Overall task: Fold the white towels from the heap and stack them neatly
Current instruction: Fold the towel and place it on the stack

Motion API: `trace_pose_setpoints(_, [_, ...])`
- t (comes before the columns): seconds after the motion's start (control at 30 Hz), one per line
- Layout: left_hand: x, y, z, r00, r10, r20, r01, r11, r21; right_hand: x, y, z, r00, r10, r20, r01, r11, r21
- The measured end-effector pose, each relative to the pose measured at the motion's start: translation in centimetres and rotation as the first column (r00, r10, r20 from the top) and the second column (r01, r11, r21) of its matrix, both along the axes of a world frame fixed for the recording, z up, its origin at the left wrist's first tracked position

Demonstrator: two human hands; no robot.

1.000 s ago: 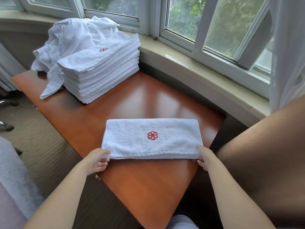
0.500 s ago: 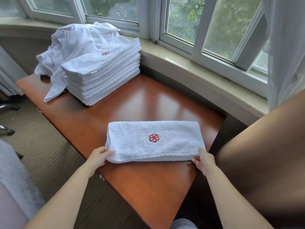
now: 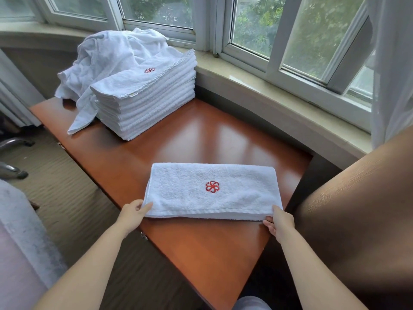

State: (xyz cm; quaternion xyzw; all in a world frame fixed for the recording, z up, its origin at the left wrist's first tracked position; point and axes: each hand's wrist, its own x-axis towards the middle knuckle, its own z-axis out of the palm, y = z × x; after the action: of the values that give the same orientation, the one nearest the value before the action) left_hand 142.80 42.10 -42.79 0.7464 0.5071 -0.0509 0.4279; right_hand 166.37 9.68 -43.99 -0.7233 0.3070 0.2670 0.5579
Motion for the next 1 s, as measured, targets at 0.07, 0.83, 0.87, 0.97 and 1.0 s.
trace_pose_setpoints(0.07, [0.3,-1.0,-0.1,0.98,0.171,0.104,-0.154,0.976,-0.153,0.0,0.1,0.2,1.0,-0.02,-0.005,0.02,1.0,0.007])
trace_pose_setpoints(0.83, [-1.2,-6.7,0.9,0.494,0.861,0.118,-0.635,0.45,-0.628,-4.0,0.0,4.0,0.981,-0.112,0.156,0.091,0.987,0.134])
trace_pose_setpoints(0.87, [-1.1,-6.9,1.9,0.486,0.868,0.103,-0.604,0.419,-0.678,-4.0,0.5,4.9,0.978,-0.106,0.181,0.078,0.984,0.159])
trace_pose_setpoints(0.97, [0.4,-7.7,5.4,0.511,0.829,0.226,-0.523,0.509,-0.683,-3.6,2.8,8.4,0.961,-0.083,0.265,0.011,0.965,0.263])
trace_pose_setpoints(1.0, [1.0,-8.0,6.6,0.5,0.815,0.295,-0.496,0.548,-0.674,-3.4,3.7,9.6,0.957,-0.081,0.279,-0.005,0.955,0.296])
